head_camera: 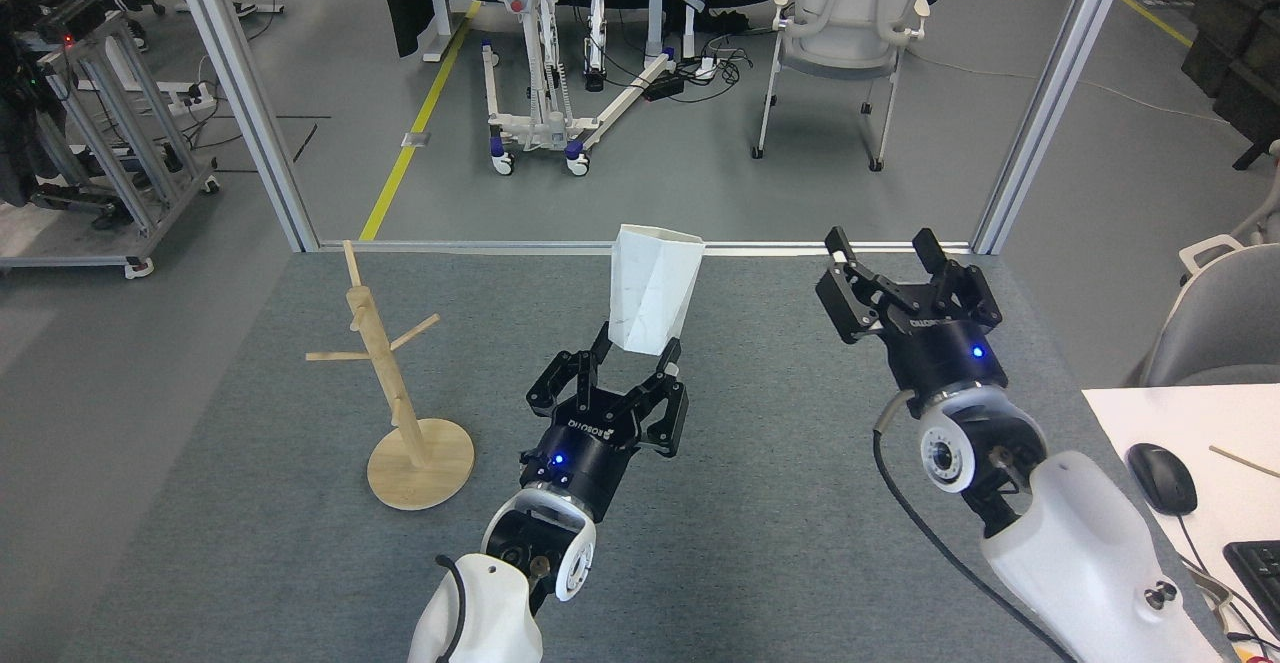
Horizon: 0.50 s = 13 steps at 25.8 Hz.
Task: Hang cup on storage rack
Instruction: 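Withdraw the right gripper and carry the cup toward the wooden stand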
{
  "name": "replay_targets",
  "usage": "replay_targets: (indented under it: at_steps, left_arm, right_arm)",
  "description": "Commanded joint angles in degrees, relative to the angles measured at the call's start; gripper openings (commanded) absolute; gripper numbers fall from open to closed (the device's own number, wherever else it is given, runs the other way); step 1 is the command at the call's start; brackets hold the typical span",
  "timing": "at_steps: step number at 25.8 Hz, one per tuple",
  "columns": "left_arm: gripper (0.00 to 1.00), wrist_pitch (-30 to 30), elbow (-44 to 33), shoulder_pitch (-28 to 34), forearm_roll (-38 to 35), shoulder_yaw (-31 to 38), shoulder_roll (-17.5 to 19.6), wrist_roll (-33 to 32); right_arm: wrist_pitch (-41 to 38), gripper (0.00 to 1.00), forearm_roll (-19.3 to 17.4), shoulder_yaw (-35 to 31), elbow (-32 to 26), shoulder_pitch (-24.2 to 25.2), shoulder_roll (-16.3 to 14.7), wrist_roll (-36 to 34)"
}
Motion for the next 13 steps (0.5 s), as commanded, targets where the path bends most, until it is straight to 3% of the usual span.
replay_targets:
  at_steps: [1, 6, 13]
  left_arm:
    - [0.08, 0.5, -3.5, 3.1, -0.8, 0.2, 1.9, 2.5]
    - [0.07, 0.7, -8.8, 6.5, -4.5, 1.8, 5.0, 4.3]
    - [0.06, 1.8, -13.6, 11.7, -6.9, 5.6, 7.9, 9.7]
  right_arm:
    - [-7.7, 0.98, 2.6, -8.3, 4.4, 4.9, -0.5, -0.8]
    - [-10.3, 0.98, 4.8, -12.4, 8.4, 10.2, -1.3, -4.4]
    - [-10.5, 0.99, 11.3, -15.4, 15.7, 13.6, -0.6, -11.0]
